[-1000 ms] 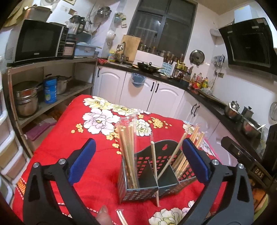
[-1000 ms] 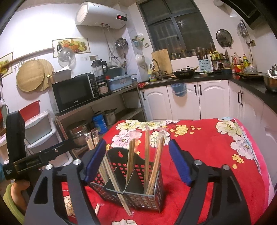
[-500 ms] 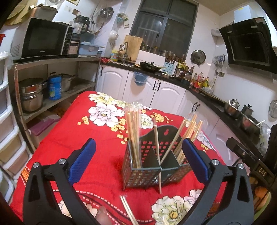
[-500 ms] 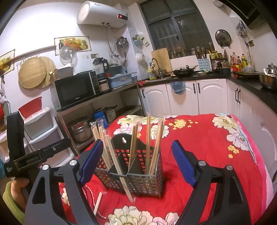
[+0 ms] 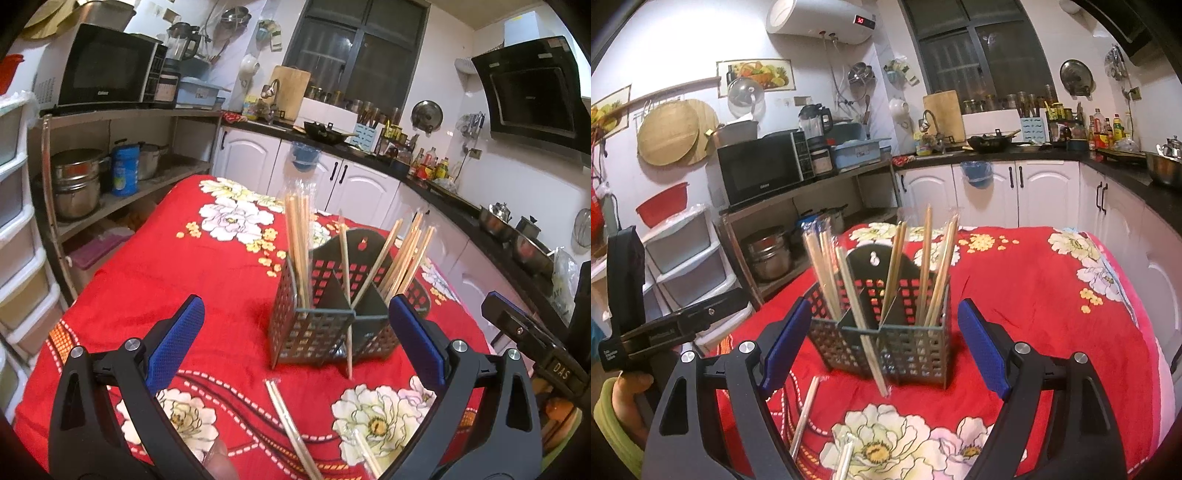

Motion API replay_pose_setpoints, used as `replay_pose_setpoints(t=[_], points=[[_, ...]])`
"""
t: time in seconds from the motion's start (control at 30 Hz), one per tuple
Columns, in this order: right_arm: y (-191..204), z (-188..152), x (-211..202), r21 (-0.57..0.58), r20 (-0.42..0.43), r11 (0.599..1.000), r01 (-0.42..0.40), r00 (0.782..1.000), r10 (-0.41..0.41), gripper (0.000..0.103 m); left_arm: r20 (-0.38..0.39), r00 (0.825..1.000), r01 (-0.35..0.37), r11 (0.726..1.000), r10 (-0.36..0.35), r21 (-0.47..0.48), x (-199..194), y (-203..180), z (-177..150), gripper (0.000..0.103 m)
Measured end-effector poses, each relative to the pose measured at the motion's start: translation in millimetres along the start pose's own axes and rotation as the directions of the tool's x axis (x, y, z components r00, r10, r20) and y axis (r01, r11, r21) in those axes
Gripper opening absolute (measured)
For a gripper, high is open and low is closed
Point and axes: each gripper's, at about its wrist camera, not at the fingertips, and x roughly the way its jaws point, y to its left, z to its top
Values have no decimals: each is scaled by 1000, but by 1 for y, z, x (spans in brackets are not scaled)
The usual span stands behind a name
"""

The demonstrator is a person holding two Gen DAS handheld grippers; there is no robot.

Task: Organize utensils
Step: 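Lower the right tool onto a wrapped chopstick pair on the cloth and close it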

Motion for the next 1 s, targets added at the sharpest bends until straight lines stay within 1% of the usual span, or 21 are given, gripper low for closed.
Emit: replay_pose_setpoints(t=[0.17,0.4,0.57,0.8,0.9,1.0], points=[[6,-10,4,-9,-35,1000,-3,999,3,79,-17,1000,-18,1000,18,-10,-2,9,-10,91],[14,-26,8,-23,-89,1000,-3,996,1,79,-66,997,-53,998,50,-45,1,28,-26,91],[16,-40,15,-27,-148,1000,4,989,-8,79,-101,993,-69,995,62,-67,6,37,-37,91],[24,-63,28,-51,-247,999,-12,969,-1,78,-158,985,-81,996,72,-48,20,38,-52,91],[28,-76,36,-58,-298,998,-34,954,15,78,-180,981,-81,996,74,-32,26,36,-57,91],[32,-87,43,-67,-335,997,-40,942,15,74,-199,977,-77,997,72,-19,31,33,-64,91]])
